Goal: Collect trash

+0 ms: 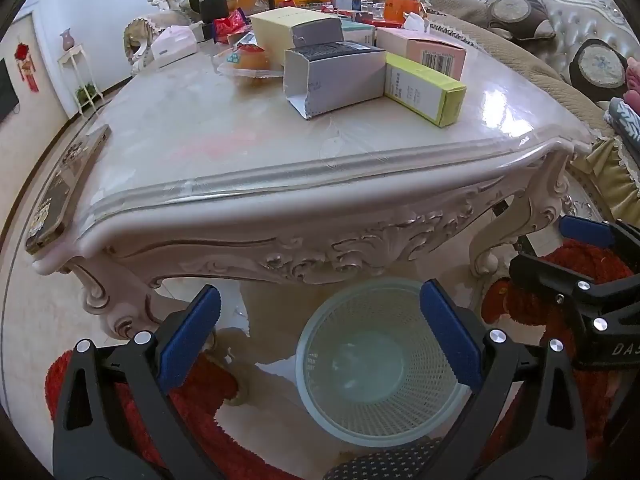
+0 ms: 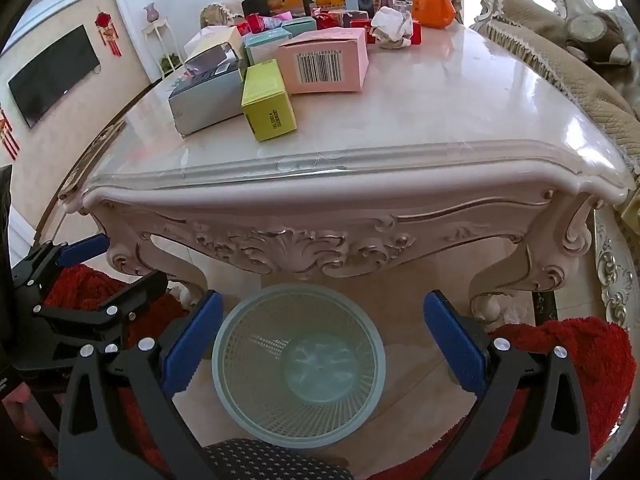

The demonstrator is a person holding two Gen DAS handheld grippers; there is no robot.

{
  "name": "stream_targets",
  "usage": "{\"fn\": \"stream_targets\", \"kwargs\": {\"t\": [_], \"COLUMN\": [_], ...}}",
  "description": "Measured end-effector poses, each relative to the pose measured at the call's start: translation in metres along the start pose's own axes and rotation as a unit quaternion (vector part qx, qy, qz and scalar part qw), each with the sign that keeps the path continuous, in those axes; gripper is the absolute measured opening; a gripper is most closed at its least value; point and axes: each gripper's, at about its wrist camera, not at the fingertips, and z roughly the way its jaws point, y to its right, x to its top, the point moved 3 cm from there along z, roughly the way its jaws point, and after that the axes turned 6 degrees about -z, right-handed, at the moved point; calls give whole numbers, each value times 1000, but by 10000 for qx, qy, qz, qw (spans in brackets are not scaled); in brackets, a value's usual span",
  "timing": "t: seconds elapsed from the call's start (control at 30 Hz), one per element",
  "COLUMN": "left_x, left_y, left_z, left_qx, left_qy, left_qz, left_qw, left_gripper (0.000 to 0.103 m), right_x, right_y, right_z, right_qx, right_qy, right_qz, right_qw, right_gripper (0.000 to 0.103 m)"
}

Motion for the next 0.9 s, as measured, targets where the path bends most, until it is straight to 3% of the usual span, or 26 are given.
{"fn": "stream_targets", "kwargs": {"t": [0.9], "left_x": [-7], "left_y": [9], "left_z": [-2], "left_qx": [-159], "left_qy": [-77], "left_qz": [114], "left_qw": [9998], "left_gripper": [97], "right_x": [-6], "right_y": [4], "right_z": [-2], "right_qx": [-13], "right_qy": [-50], "right_qz": [75], "right_qw": [10000], "right_gripper": [96]}}
